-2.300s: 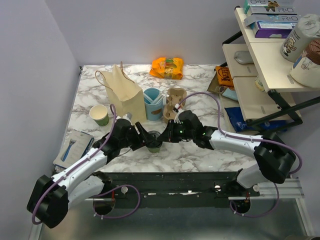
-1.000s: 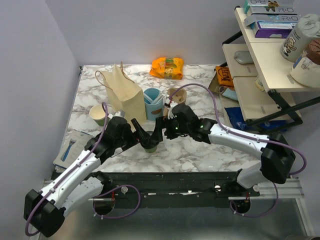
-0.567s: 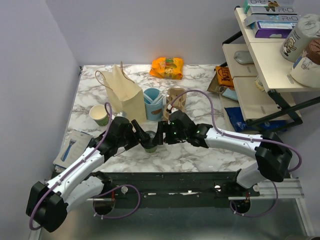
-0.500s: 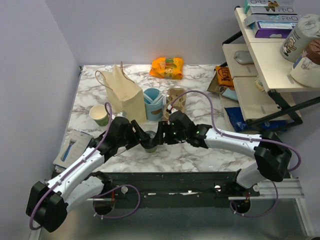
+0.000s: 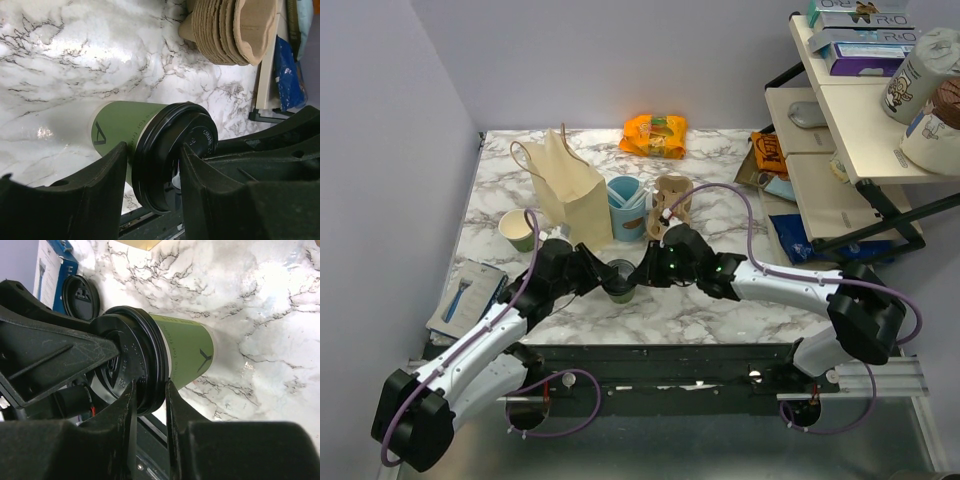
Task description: Pack the takeout coffee
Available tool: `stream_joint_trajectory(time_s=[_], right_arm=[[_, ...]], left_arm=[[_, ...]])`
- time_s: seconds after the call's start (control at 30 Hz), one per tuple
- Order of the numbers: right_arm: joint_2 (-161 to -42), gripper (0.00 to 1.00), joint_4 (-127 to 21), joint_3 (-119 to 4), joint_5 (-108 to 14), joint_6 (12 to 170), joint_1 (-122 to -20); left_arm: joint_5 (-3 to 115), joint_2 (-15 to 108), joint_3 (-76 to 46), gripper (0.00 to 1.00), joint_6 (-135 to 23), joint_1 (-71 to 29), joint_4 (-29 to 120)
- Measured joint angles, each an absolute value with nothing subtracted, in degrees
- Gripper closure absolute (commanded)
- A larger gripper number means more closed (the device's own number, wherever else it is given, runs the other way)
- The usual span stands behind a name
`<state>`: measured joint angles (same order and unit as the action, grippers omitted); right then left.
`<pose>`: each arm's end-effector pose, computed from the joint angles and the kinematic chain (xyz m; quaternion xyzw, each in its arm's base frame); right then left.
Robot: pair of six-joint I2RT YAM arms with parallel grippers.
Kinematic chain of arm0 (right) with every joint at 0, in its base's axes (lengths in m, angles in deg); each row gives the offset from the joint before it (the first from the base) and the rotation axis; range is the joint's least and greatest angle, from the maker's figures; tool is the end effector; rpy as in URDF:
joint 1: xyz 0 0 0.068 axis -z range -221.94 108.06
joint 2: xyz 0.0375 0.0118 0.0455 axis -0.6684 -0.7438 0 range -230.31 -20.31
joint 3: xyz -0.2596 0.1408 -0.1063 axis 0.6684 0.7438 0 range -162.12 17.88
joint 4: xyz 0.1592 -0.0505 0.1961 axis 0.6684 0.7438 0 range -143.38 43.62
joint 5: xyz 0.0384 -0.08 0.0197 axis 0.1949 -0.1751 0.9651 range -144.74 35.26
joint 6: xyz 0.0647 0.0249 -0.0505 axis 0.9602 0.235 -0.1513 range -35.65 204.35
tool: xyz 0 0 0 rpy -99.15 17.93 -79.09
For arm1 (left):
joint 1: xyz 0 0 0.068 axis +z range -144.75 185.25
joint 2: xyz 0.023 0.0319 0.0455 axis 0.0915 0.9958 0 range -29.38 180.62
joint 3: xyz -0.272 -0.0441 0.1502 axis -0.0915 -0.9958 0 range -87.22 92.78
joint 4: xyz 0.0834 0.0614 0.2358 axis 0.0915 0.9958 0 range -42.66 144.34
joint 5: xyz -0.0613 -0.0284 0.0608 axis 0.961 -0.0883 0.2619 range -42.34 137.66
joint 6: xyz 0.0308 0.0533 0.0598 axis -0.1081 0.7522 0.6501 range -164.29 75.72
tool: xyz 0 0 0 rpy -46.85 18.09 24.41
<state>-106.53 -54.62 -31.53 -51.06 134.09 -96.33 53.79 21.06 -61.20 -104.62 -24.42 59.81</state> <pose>0.1999 0.2876 0.2359 -0.0507 0.8875 0.3780 0.2585 0.1596 -0.1003 0.2150 -0.2131 0.8677 -0.3496 0.2819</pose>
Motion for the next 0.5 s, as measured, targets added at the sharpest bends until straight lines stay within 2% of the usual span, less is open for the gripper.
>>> stream_joint_trajectory(time_s=[0.07, 0.2, 0.33, 0.43, 0.5], right_arm=[[-106.44, 0.77, -55.56, -30.98, -51.03, 134.41, -96.2], [-106.55, 0.67, -56.52, -30.65, -50.75, 134.41, -95.65], [-106.57, 0.53, -56.85, -30.65, -50.6, 133.34, -95.09], [-107.05, 0.52, -57.24, -30.7, -50.53, 132.18, -94.8], [-107.42, 0.55, -57.72, -30.74, -50.31, 131.83, -94.65]], left_arm=[[53.98, 20.23, -62.66, 0.81, -105.04, -24.36, 58.24], [54.51, 18.89, -65.52, 0.68, -106.15, -24.01, 54.72], [54.79, 17.63, -68.02, 0.66, -107.22, -23.79, 51.29], [54.94, 15.86, -71.03, 0.66, -108.51, -23.63, 47.4], [54.99, 14.79, -73.48, 0.67, -109.78, -23.52, 44.3]])
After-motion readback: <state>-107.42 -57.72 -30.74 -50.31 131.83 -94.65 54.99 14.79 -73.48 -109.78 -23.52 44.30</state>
